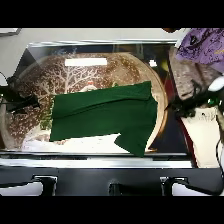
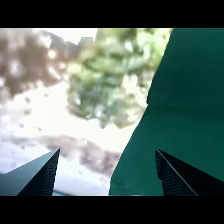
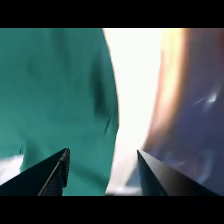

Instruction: Fold the clothes and pants, and hang the long-sleeved shirts on hangers.

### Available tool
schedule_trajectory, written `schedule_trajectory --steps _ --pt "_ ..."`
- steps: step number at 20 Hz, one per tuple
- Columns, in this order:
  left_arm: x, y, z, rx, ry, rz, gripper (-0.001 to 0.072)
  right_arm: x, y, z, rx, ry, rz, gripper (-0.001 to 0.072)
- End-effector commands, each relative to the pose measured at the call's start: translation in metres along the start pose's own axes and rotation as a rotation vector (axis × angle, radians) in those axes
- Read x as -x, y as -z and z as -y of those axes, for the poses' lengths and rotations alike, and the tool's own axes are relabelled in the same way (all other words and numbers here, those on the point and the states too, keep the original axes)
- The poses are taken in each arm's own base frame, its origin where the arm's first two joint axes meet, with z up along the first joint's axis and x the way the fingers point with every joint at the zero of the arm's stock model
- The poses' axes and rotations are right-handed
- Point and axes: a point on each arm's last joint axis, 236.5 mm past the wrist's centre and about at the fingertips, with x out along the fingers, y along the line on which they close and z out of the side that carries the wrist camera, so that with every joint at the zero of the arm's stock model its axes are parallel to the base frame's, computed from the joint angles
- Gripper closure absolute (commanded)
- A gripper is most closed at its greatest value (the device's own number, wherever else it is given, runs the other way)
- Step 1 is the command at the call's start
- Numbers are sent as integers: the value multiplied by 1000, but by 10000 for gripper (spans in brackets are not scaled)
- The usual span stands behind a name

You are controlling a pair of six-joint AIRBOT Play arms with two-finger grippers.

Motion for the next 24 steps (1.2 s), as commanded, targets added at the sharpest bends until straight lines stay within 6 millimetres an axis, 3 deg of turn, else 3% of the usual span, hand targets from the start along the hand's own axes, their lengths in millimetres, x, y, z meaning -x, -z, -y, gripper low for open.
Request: schedule_trajectory --steps 1,4,7,12,15,16,17,20,24 --pt "-9 24 -1 -7 -4 -39 -3 -49 74 1 -60 -110 -70 222" --pt "-10 25 8 -28 -4 -38 -3 -86 114 1 -63 -126 -138 230" --pt "-10 26 13 -44 -4 -37 -3 -109 132 4 -59 -96 -153 236" --pt "-10 26 13 -45 -5 -37 -3 -124 132 5 -118 -107 -131 236" --pt "-10 26 13 -45 -4 -38 -3 -131 128 -8 -147 -175 -142 239" --pt "-10 26 13 -45 -4 -38 -3 -134 128 -11 -159 -192 -152 263" --pt "-10 27 14 -44 -3 -38 -3 -136 129 -10 -165 -193 -160 383" --pt "-11 34 11 -15 -2 -68 11 -136 128 -10 -164 -191 -158 653" --pt "-26 49 -11 76 91 -21 11 -132 126 -13 -156 -199 -143 681"
